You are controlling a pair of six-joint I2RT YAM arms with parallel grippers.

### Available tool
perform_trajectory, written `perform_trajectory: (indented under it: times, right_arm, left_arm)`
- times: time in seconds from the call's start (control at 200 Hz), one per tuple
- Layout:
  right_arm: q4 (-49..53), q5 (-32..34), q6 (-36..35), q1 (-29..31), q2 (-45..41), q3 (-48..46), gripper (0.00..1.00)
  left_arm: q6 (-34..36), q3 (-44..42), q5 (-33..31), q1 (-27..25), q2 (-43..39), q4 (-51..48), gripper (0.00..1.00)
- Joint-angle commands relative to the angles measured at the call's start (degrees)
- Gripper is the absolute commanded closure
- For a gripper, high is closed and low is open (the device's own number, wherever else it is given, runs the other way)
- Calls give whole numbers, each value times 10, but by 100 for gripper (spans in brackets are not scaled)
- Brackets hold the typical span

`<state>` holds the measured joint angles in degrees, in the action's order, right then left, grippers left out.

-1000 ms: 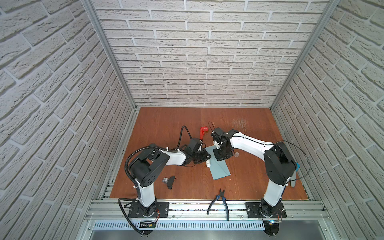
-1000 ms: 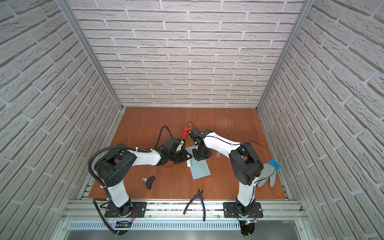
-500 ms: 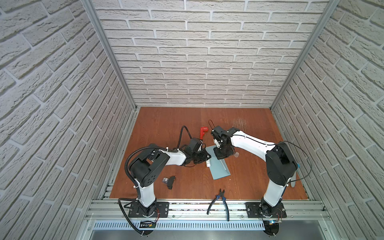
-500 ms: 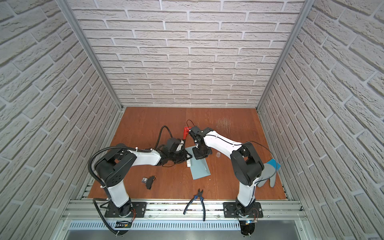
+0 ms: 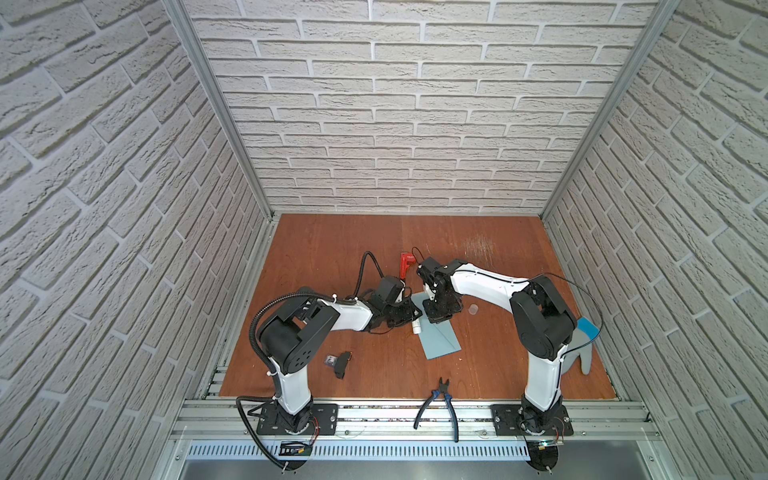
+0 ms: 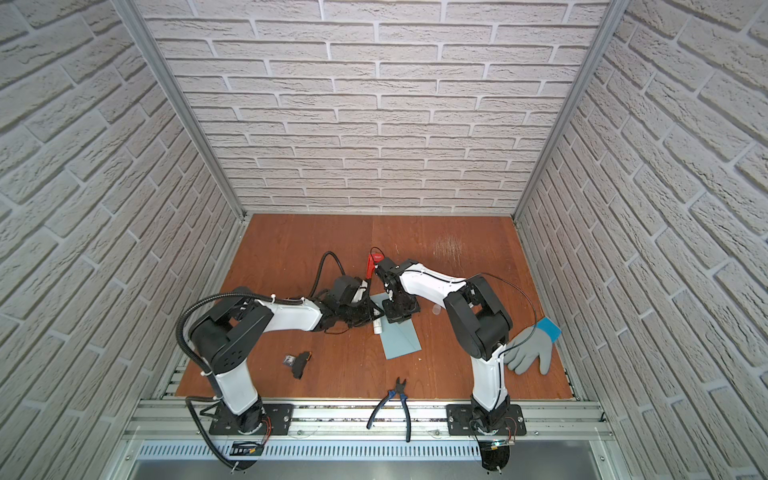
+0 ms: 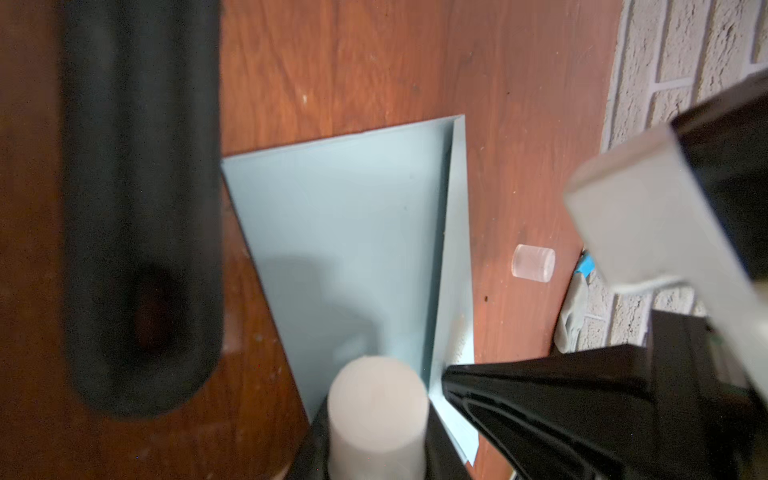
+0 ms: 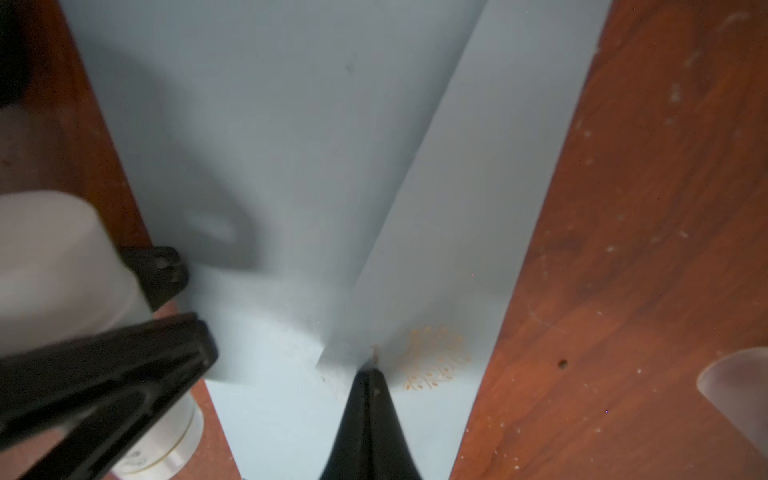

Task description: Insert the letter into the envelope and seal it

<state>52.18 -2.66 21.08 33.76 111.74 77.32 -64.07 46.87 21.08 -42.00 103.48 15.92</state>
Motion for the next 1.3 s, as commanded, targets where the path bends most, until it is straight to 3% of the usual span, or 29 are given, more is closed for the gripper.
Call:
perform_trajectory:
  times: [0.0,0.505,1.295]
  right_arm:
    - [-13,-2,9,4,7,-9,94]
    - [-13,35,24,18,65,-11,94]
    - [-22,25,37,28,48,-7,72]
  left_arm:
    - [9,-9,-1,4,5,2,100]
    - [9,-8,3,5,8,7,100]
    - [12,-6,7,7,7,3,100]
